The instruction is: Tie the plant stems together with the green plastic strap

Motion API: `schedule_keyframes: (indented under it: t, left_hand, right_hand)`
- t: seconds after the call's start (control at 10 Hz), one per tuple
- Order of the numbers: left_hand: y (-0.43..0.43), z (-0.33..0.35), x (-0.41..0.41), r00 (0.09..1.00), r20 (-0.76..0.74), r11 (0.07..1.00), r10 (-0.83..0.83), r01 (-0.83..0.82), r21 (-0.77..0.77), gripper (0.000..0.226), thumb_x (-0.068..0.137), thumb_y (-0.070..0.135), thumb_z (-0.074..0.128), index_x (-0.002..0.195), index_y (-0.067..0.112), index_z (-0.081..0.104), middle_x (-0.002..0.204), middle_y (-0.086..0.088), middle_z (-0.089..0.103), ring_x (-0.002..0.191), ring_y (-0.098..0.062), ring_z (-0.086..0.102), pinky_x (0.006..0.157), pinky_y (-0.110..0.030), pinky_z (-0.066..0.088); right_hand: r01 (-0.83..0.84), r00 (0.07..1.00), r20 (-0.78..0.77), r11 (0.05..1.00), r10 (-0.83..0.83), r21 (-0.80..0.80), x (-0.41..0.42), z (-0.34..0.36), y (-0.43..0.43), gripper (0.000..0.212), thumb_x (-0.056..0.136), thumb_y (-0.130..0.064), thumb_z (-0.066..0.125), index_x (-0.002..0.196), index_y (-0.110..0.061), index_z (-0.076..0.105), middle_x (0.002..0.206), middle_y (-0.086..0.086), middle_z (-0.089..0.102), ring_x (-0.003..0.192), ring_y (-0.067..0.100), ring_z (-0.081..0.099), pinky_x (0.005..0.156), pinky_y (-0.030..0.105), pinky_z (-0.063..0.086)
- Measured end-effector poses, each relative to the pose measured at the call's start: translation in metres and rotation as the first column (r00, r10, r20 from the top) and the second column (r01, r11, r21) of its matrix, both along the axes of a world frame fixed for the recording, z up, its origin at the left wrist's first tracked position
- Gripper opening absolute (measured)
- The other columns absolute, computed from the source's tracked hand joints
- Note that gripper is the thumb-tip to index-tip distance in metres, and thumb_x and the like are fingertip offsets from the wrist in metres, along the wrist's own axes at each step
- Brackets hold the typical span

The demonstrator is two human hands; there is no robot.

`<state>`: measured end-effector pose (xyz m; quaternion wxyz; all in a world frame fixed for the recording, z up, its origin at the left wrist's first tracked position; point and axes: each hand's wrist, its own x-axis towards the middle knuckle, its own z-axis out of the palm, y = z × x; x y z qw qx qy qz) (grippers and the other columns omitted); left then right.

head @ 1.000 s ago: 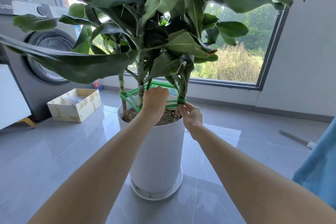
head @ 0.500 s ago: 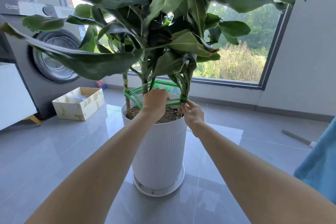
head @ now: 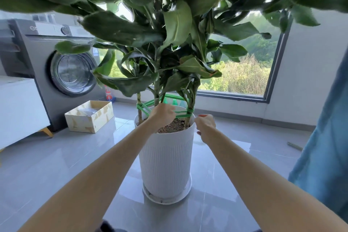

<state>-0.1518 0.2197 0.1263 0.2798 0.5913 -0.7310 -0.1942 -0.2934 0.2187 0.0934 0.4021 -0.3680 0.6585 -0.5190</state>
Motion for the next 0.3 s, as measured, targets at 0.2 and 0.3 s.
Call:
schedule_keyframes:
  t: [0.2,0.3]
  left_hand:
    - [0.043,0.033,-0.008,0.947,-0.319,1.0,-0.028,0.024,-0.017,0.027,0.093,0.014,0.055,0.118,0.01,0.063,0.102,-0.005,0.065,0.062,-0.008,0.051,0.045,-0.009,0.04]
    - [0.064,0.055,-0.018,0.876,-0.479,0.999,-0.046,0.042,-0.02,0.029,0.095,0.013,0.052,0.123,0.013,0.06,0.113,-0.001,0.065,0.079,-0.007,0.059,0.056,-0.009,0.047]
  right_hand:
    - [-0.045,0.998,0.033,0.98,0.052,-0.192,-0.016,0.065,0.04,0.029,0.087,0.005,0.049,0.115,0.008,0.058,0.076,0.006,0.047,0.07,0.016,0.042,0.059,0.025,0.034]
    - [-0.059,0.995,0.067,0.961,0.079,-0.27,-0.024,0.093,0.07,0.012,0.088,-0.003,0.057,0.099,-0.008,0.059,0.091,0.006,0.055,0.087,0.02,0.05,0.07,0.028,0.044]
